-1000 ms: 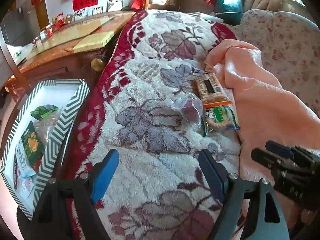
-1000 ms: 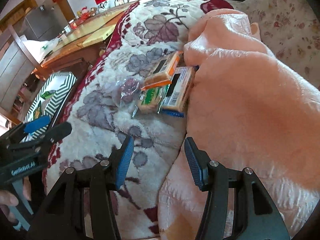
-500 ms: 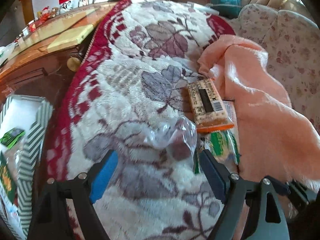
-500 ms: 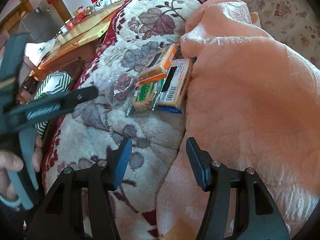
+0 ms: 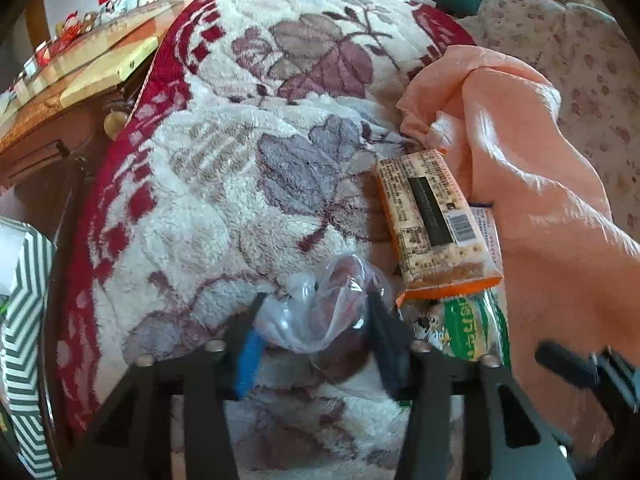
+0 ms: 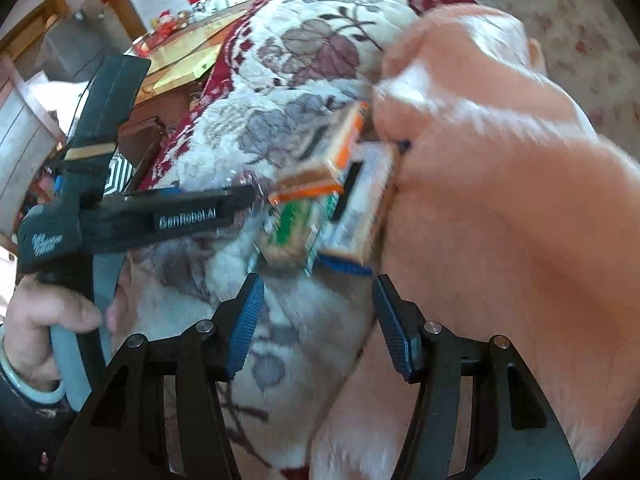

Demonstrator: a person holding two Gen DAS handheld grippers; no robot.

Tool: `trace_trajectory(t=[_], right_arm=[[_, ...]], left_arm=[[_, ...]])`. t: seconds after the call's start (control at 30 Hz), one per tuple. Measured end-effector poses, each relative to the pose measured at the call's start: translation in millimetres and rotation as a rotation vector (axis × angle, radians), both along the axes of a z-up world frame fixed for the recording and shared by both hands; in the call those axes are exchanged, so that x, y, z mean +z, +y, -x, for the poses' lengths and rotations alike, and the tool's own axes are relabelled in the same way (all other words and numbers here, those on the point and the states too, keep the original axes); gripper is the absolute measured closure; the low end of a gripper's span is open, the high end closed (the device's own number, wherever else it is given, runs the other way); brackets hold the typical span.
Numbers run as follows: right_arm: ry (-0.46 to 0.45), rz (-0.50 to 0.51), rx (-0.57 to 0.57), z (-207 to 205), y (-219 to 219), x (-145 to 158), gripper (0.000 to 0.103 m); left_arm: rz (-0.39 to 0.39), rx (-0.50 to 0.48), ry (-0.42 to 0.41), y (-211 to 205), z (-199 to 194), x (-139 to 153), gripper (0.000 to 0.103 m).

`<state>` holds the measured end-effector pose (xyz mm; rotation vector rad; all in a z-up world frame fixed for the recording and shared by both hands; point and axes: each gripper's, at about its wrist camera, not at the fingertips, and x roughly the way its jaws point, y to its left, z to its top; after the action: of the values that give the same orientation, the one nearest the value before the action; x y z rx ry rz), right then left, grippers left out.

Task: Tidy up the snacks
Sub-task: 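Grasp the clear bag of red dates with the left gripper while the right grasps the green biscuit packet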

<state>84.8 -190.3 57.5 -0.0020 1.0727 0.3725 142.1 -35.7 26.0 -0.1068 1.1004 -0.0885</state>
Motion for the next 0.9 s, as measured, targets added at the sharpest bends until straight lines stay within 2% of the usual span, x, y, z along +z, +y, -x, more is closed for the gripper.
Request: trace_trajectory(t=[0.1,0.27,0.43,0.5,0.6,0.67,0.9], right_arm=[[-0.003,0.017,0.02,-11.8,12.3,-1.4,0.047],[-0.002,0.048,0.025,-27.6,34.3,-8.7,0.041],[0.008,0.151,0.041,-39.2,55.2,-31.1,0.04],[-0.015,0.149,0.054,-39.1,54.9,-31.7,0.04],[-0.007,0.134,0.077,-39.3,50.0,-31.1,0.046],[0.014,0.118,0.086,-36.8,43.7,-28.5,0.056],[0.033,0.075,0.116,-13.5,33.5,-20.5,0.056]], left_arm=[[-0.025,0.009,-0.015,9.0,7.9,5.2,0.064],[-0.021,0.061,-0.021,33.2,27.0,8.4,0.065],[-0.036,0.092,-0.037,47.3,42.1,11.3,0.065],[-0.038,0.091,-0.041,49.1,46.3,11.5,0.065],[-0.044,0.097,-0.049,48.1,50.1,11.9,0.065],[-0.044,0.099,-0.055,46.5,53.7,12.9,0.065],[-0.044,0.11,-0.066,47.8,69.9,18.3,0.065]])
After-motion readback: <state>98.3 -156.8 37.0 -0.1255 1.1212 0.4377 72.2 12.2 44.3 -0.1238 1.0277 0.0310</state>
